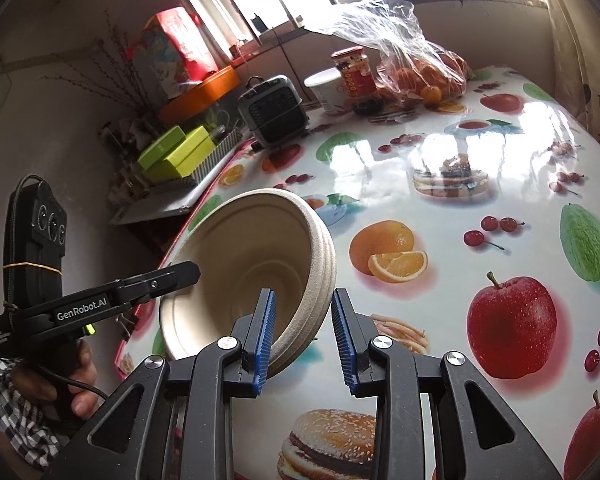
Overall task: Organize plates and bowls
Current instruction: 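Lift the bowl stack and carry it over the white plate stack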
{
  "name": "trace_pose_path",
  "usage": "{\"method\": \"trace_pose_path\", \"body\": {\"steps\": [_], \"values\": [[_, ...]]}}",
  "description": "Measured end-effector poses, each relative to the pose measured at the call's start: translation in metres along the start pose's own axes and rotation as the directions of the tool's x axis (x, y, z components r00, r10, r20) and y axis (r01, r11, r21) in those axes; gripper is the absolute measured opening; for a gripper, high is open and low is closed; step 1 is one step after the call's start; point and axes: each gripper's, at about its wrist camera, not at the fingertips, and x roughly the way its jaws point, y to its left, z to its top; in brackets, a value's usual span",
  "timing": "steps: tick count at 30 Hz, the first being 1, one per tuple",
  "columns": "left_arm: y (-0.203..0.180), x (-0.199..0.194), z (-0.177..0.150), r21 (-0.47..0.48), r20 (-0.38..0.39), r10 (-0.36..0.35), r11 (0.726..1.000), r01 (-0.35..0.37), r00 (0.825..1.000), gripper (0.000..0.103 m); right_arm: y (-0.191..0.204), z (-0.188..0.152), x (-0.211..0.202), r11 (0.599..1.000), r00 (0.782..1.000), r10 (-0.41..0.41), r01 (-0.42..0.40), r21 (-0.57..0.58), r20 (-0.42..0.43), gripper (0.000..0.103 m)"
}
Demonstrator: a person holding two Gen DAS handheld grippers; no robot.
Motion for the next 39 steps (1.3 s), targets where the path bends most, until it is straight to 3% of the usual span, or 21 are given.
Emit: {"method": "trace_pose_path", "body": {"steps": [39], "values": [[0.073,-0.021,0.010,-0.110,0.044,0.103,0.989,-0.098,0.994,0.016,0.051,0.024,0.074,0.993,0.989,0.096,-0.104,-0.059,-0.114,0.029]]}}
